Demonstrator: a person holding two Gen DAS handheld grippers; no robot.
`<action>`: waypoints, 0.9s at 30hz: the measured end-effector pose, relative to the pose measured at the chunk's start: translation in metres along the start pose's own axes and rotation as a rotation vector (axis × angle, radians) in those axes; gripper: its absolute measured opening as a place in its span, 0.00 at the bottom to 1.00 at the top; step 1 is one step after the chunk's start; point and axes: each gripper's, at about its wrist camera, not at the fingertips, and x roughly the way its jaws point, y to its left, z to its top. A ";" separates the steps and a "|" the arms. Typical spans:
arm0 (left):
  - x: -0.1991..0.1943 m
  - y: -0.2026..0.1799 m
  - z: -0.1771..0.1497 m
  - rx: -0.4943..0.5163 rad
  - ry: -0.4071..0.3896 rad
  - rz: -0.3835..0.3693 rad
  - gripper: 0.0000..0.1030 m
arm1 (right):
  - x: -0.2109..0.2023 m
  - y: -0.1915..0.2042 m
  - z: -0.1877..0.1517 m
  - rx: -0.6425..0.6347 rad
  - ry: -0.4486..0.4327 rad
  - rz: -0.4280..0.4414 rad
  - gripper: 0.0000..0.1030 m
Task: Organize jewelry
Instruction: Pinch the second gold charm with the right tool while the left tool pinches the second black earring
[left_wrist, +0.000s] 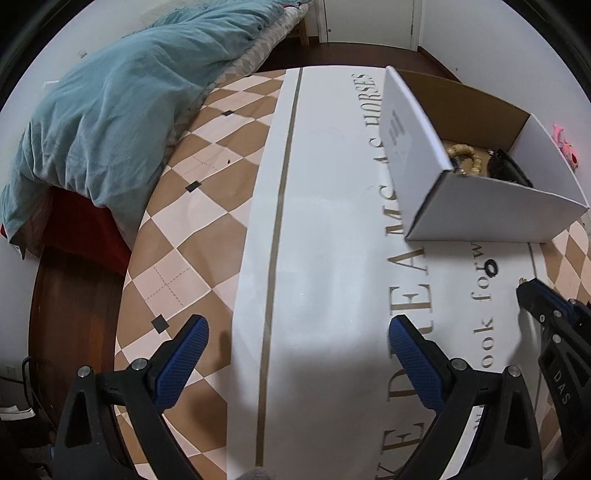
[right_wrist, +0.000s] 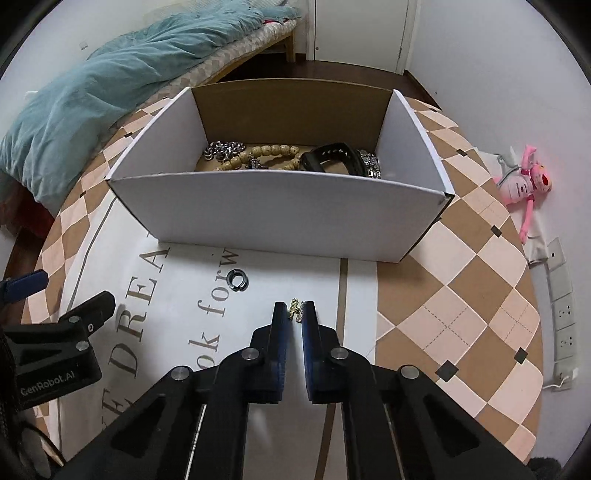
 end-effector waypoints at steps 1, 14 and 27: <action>-0.003 -0.002 0.000 0.002 -0.005 -0.002 0.97 | -0.001 -0.003 -0.001 0.008 0.000 0.010 0.07; -0.007 -0.094 0.016 0.063 -0.052 -0.115 0.96 | -0.017 -0.103 -0.009 0.232 -0.002 -0.010 0.06; -0.002 -0.119 0.024 0.137 -0.089 -0.140 0.10 | -0.015 -0.127 -0.009 0.278 0.002 -0.018 0.06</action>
